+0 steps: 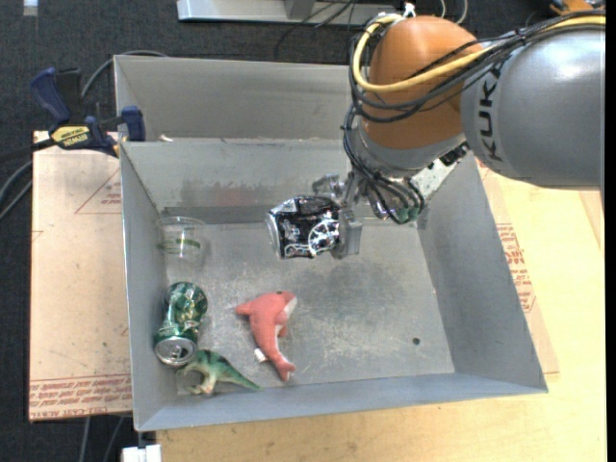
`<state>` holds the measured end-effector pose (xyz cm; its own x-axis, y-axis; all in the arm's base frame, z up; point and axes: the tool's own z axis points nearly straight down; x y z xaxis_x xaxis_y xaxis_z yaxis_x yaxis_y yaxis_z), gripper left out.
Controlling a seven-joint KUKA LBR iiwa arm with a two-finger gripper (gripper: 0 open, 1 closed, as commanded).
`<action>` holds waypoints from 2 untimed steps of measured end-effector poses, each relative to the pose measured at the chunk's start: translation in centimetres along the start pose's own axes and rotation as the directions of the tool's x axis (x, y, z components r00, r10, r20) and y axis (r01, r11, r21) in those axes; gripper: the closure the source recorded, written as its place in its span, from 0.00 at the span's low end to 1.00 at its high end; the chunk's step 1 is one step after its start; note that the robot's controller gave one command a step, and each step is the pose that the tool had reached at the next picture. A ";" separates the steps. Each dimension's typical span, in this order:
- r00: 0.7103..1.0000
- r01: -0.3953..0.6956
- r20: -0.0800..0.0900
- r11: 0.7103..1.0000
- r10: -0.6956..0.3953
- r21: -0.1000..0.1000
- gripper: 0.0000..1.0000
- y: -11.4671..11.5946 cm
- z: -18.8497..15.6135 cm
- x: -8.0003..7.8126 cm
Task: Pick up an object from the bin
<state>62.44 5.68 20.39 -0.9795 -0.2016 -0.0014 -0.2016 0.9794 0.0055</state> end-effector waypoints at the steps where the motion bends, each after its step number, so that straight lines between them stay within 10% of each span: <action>1: 1.000 0.010 0.004 1.000 -0.010 0.000 1.00 0.2 0.5 -1.7; 2: 1.000 0.028 0.006 1.000 -0.028 -0.001 1.00 -0.8 11.5 0.3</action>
Offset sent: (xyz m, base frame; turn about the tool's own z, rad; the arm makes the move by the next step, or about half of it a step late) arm -0.0070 -0.0130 -0.1339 -0.0338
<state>62.31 4.86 8.86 -0.9734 -0.2290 -0.0072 -0.2290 0.9734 0.0060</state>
